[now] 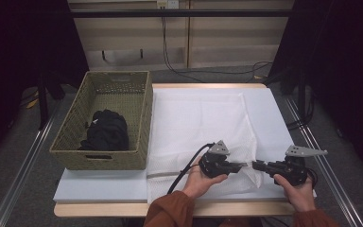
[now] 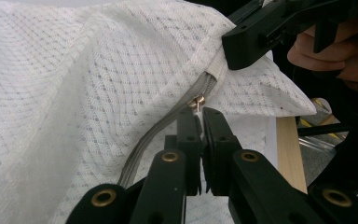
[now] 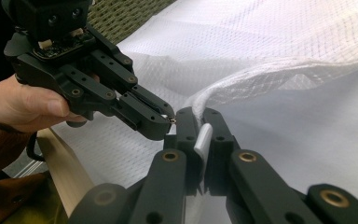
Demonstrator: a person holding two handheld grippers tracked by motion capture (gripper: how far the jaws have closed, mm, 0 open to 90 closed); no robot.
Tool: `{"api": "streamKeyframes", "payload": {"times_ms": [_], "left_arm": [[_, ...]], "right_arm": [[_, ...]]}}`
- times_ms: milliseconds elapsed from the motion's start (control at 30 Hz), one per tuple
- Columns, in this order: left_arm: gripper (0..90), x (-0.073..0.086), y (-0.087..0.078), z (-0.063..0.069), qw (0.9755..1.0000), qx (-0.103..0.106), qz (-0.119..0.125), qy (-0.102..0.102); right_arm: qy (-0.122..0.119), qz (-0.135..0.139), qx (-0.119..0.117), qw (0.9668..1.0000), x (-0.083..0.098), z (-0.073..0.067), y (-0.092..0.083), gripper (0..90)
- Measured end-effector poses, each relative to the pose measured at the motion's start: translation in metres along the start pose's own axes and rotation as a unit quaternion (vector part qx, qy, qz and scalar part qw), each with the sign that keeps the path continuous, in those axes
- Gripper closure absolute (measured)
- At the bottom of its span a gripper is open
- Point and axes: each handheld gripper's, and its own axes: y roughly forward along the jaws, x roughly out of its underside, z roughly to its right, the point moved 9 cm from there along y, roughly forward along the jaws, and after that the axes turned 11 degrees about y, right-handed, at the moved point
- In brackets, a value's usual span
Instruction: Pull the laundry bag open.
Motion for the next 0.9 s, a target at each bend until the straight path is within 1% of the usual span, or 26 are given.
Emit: {"api": "streamKeyframes", "payload": {"times_ms": [67, 167, 300, 367, 400, 433, 467, 533, 567, 600, 633, 700, 733, 767, 867, 900], "left_arm": [[86.5, -0.0004, 0.0000, -0.0001, 1.0000, -0.002, 0.002, 0.000], [86.6, 0.0007, 0.0009, 0.0001, 1.0000, 0.000, 0.004, -0.005], [86.7, 0.0039, 0.0007, -0.0021, 1.0000, -0.004, -0.009, -0.002], [86.6, 0.0039, -0.0004, -0.0024, 1.0000, -0.002, -0.003, -0.007], [86.6, 0.0045, -0.0014, -0.0020, 0.9999, -0.007, -0.011, -0.001], [86.6, 0.0045, -0.0017, -0.0010, 0.9999, -0.005, -0.012, -0.001], [86.6, 0.0043, -0.0015, -0.0011, 1.0000, -0.004, -0.007, -0.003], [86.7, 0.0065, -0.0032, -0.0041, 0.9999, -0.009, -0.013, -0.006], [86.6, 0.0073, -0.0041, -0.0053, 0.9999, -0.008, -0.012, -0.007], [86.6, 0.0066, -0.0043, -0.0049, 0.9999, -0.009, -0.007, -0.011], [86.6, 0.0072, -0.0053, -0.0045, 0.9999, -0.009, -0.010, -0.009], [86.6, 0.0071, -0.0055, -0.0042, 0.9999, -0.008, -0.006, -0.009], [86.6, 0.0075, -0.0059, -0.0040, 0.9999, -0.008, -0.008, -0.005], [86.6, 0.0079, -0.0060, -0.0042, 0.9999, -0.011, -0.009, -0.003], [86.6, 0.0082, -0.0060, -0.0030, 0.9999, -0.008, -0.006, -0.011], [86.6, 0.0081, -0.0054, -0.0028, 0.9999, -0.010, -0.003, -0.011]], "right_arm": [[-0.001, -0.001, -0.004, 1.0000, -0.0003, -0.0014, -0.0003, 87.0], [-0.006, -0.002, 0.000, 1.0000, -0.0001, -0.0012, 0.0005, 87.1], [-0.005, -0.001, 0.004, 1.0000, 0.0004, -0.0009, 0.0007, 87.1], [-0.004, -0.002, 0.003, 1.0000, 0.0002, -0.0004, -0.0002, 87.1], [-0.002, -0.001, 0.003, 1.0000, 0.0002, -0.0003, -0.0004, 87.1], [-0.002, -0.002, 0.001, 1.0000, 0.0005, -0.0005, -0.0003, 87.1], [-0.003, -0.002, 0.002, 1.0000, 0.0006, -0.0006, 0.0001, 87.1], [-0.004, -0.001, 0.001, 1.0000, 0.0003, -0.0011, 0.0002, 87.2], [-0.004, 0.001, 0.007, 1.0000, -0.0004, -0.0004, -0.0007, 87.2], [-0.005, 0.003, 0.006, 1.0000, -0.0014, -0.0006, -0.0018, 87.1], [-0.005, 0.003, 0.005, 1.0000, -0.0020, -0.0004, -0.0027, 87.1], [-0.005, 0.002, 0.003, 1.0000, -0.0011, 0.0002, -0.0028, 87.1], [-0.005, 0.002, 0.004, 1.0000, -0.0008, 0.0008, -0.0025, 87.2], [-0.003, 0.003, 0.003, 1.0000, -0.0010, 0.0006, -0.0027, 87.2], [-0.004, 0.004, 0.002, 1.0000, -0.0016, 0.0001, -0.0033, 87.1], [-0.006, 0.002, 0.002, 1.0000, -0.0016, 0.0000, -0.0034, 87.1]]}}
